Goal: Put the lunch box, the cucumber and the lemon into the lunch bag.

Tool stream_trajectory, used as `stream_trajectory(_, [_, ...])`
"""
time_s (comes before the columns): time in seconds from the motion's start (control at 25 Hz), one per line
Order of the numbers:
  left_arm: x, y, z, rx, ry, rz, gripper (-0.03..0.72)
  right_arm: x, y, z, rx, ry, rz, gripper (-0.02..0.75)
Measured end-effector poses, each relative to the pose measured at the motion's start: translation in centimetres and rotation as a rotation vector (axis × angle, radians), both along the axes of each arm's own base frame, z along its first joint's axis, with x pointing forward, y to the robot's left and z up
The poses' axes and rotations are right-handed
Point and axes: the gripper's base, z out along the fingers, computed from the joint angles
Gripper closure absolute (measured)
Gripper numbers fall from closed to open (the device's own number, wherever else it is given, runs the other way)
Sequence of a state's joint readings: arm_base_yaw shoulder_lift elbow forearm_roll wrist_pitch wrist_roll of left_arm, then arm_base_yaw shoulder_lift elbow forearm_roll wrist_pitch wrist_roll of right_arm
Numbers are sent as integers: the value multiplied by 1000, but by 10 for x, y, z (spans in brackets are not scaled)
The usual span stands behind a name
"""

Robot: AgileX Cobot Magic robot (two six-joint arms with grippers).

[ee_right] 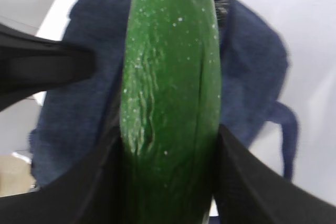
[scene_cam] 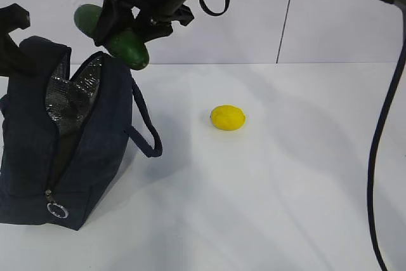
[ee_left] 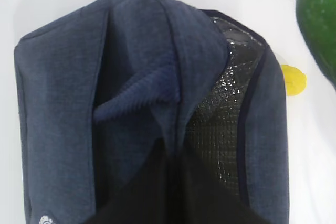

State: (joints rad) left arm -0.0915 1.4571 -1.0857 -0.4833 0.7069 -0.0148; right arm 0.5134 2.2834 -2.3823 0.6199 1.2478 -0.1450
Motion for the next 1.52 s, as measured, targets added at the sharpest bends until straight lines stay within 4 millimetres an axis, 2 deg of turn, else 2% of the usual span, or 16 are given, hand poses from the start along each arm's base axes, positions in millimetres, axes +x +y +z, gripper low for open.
stream_trajectory(0.2, [0, 0, 0, 3, -1, -1, 694, -4, 5, 0, 13, 35, -17, 357])
stream_trajectory(0.48, [0, 0, 0, 3, -2, -1, 694, -23, 26, 2, -78, 3, -22, 357])
stream_trajectory(0.72, [0, 0, 0, 5, -2, -1, 694, -41, 26, 28, -103, -47, -48, 357])
stream_trajectory(0.84, [0, 0, 0, 6, -2, -1, 694, -50, 24, 25, -131, -15, -47, 357])
stream_trajectory(1.04, [0, 0, 0, 6, -2, -1, 694, -62, 24, 5, -200, 47, -35, 357])
stream_trajectory(1.2, [0, 0, 0, 6, -2, -1, 694, -68, 30, 2, -207, 71, -42, 358])
stream_trajectory(1.36, [0, 0, 0, 6, -2, -1, 694, -68, 32, 1, -206, 88, -64, 356])
stream_trajectory(1.52, [0, 0, 0, 6, -2, -1, 694, -60, 40, -16, -195, 94, -96, 346])
